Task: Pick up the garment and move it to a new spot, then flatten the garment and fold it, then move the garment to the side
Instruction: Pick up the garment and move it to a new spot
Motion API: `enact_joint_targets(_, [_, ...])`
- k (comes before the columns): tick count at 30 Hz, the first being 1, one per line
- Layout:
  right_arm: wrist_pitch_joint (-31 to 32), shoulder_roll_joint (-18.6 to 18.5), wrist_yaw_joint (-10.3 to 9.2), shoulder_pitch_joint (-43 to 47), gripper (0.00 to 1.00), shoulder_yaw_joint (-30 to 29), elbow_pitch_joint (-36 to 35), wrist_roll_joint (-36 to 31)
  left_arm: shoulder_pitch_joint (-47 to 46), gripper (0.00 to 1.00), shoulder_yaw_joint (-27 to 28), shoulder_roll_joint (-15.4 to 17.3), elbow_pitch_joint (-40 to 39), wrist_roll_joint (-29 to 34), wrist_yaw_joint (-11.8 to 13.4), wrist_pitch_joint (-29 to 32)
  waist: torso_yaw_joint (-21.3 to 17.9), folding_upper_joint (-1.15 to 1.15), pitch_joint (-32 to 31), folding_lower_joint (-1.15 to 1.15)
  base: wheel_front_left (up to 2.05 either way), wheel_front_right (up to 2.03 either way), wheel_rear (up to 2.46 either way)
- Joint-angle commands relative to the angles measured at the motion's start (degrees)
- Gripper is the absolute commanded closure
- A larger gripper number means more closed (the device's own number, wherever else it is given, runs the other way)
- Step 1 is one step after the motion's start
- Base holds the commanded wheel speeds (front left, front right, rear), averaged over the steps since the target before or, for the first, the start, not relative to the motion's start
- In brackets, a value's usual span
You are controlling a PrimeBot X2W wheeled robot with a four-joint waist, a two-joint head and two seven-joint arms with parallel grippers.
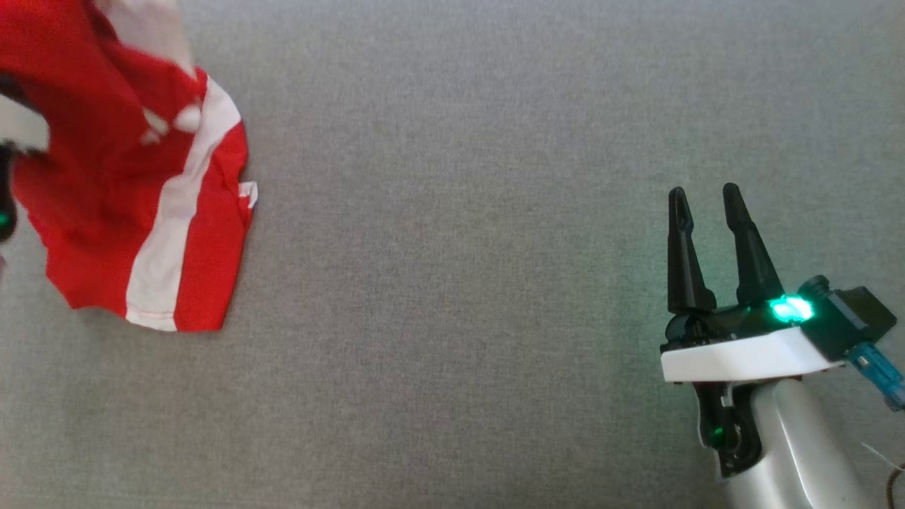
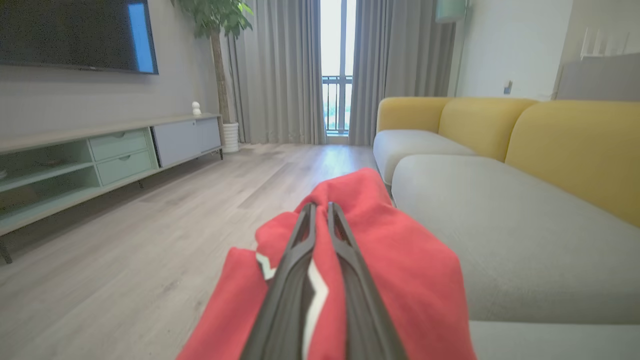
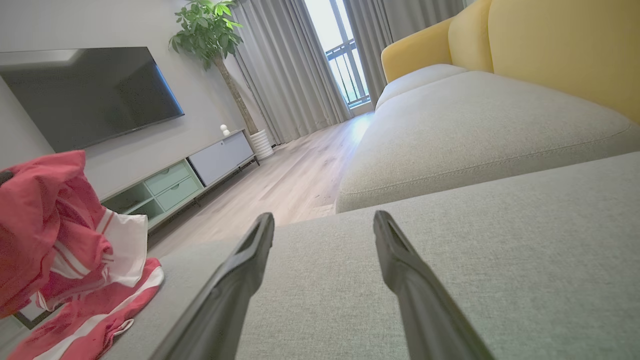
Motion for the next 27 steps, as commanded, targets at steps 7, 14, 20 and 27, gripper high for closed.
enact_joint_targets(7, [-0.54, -0.17, 0.44, 1.12, 0.0, 1.48, -0.81, 1.74, -2.3, 1.0, 2.84, 2.38, -10.95, 1.34, 2.56, -1.29, -1.15, 0.0, -5.49, 0.0, 0.0, 0.0, 0.0])
enact_joint_targets(14, [-0.54, -0.17, 0.44, 0.7, 0.0, 2.72, -1.17, 3.21, 1.61, 1.0, 0.61, -1.68, -24.48, 0.96, 7.42, 2.23, -5.16, 0.0, -8.09, 0.0, 0.0, 0.0, 0.0])
enact_joint_targets(20, [-0.54, -0.17, 0.44, 0.23, 0.0, 3.49, -1.61, 4.38, 3.48, 1.0, -2.95, -6.66, -34.73, 1.18, 12.02, 6.45, -9.61, 0.0, -8.77, 0.0, 0.0, 0.0, 0.0])
enact_joint_targets(27, [-0.54, -0.17, 0.44, -1.17, 0.0, 4.4, -2.64, 5.93, 4.21, 1.0, -6.79, -12.55, -38.16, 1.52, 15.39, 8.73, -16.23, 0.0, -6.48, 0.0, 0.0, 0.0, 0.0])
